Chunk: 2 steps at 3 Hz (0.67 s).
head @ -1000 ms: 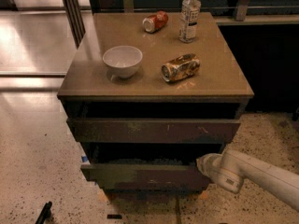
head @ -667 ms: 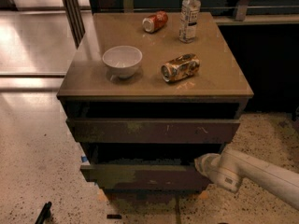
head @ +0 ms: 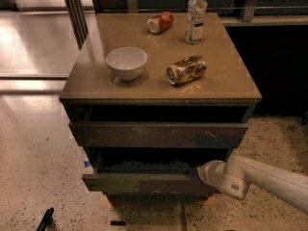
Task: Open middle drawer
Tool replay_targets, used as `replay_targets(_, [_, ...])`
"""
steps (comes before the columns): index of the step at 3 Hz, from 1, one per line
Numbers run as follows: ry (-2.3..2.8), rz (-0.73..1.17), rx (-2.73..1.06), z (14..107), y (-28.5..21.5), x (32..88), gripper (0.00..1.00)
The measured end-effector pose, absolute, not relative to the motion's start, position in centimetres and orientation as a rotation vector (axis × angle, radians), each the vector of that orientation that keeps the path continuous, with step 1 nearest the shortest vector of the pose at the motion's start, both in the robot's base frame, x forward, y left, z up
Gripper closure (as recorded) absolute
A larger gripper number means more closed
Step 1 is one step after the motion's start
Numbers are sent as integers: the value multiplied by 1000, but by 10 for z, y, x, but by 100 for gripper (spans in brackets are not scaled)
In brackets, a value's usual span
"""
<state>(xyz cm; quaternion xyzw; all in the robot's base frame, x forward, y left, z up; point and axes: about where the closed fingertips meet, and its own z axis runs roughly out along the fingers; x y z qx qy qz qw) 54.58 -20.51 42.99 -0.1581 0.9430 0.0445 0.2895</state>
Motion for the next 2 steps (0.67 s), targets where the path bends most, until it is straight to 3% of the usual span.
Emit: replay_targets(2, [2542, 142, -456, 429, -205, 527, 100])
